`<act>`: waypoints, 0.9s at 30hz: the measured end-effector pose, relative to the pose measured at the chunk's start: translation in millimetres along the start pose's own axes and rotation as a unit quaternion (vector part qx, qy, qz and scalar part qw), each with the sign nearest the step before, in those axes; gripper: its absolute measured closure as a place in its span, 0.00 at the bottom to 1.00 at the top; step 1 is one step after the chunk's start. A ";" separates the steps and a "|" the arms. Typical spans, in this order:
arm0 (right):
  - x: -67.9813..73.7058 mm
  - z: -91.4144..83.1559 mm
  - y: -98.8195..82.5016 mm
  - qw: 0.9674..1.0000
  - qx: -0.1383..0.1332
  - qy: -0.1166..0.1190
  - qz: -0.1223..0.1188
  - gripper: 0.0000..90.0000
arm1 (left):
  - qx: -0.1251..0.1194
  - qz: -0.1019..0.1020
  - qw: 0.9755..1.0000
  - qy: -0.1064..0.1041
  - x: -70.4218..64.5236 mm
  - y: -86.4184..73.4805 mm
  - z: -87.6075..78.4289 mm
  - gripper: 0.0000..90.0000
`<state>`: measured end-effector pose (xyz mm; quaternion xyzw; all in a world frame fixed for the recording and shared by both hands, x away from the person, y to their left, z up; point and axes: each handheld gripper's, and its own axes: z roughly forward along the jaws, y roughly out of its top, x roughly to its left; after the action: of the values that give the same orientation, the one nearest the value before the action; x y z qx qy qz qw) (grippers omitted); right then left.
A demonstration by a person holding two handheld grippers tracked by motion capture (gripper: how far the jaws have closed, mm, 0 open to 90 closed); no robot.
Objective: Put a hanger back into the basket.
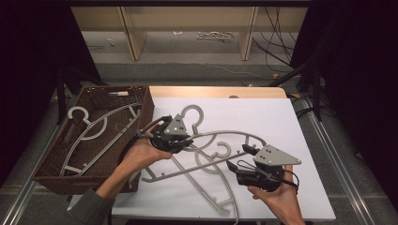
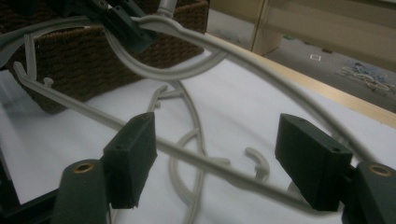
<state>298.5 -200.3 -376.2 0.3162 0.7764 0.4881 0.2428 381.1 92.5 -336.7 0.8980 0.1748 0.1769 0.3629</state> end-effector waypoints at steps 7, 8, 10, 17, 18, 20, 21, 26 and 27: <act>0.5 -4.1 -7.6 0.999 -0.044 -0.004 0.025 0.23 | -0.025 -0.033 0.999 0.013 17.9 4.6 -27.5 0.91; 0.5 -4.1 -7.6 0.999 -0.044 -0.004 0.025 0.23 | -0.028 -0.032 0.999 0.014 21.3 5.5 -32.1 0.91; 2.1 -4.4 -12.2 0.999 -0.038 -0.001 0.032 0.23 | -0.037 -0.044 0.998 0.019 28.2 7.0 -41.6 0.91; 1.0 -2.2 -19.8 0.999 -0.026 0.000 0.040 0.22 | -0.054 -0.065 0.995 0.058 54.3 7.3 -80.9 0.91; 1.0 -2.2 -19.8 0.999 -0.026 0.000 0.040 0.22 | -0.061 -0.068 0.994 0.065 58.0 5.5 -85.3 0.91; 0.2 0.0 -21.5 0.999 -0.032 -0.007 0.034 0.22 | -0.066 -0.076 0.992 0.077 65.3 0.5 -93.5 0.91; 0.4 -0.1 -22.0 0.999 -0.023 -0.004 0.035 0.22 | -0.059 -0.077 0.992 0.082 69.4 -2.6 -98.2 0.91; 1.4 4.5 -25.8 0.999 -0.018 -0.007 0.032 0.22 | -0.057 -0.092 0.989 0.105 88.1 -22.6 -112.7 0.91; 2.3 5.2 -26.3 0.999 -0.015 -0.004 0.037 0.22 | -0.054 -0.095 0.988 0.110 92.1 -26.9 -115.3 0.91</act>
<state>293.8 -204.0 -402.5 0.3432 0.7557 0.5071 0.2323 405.5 219.5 -260.6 0.8316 0.2881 0.2486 0.4044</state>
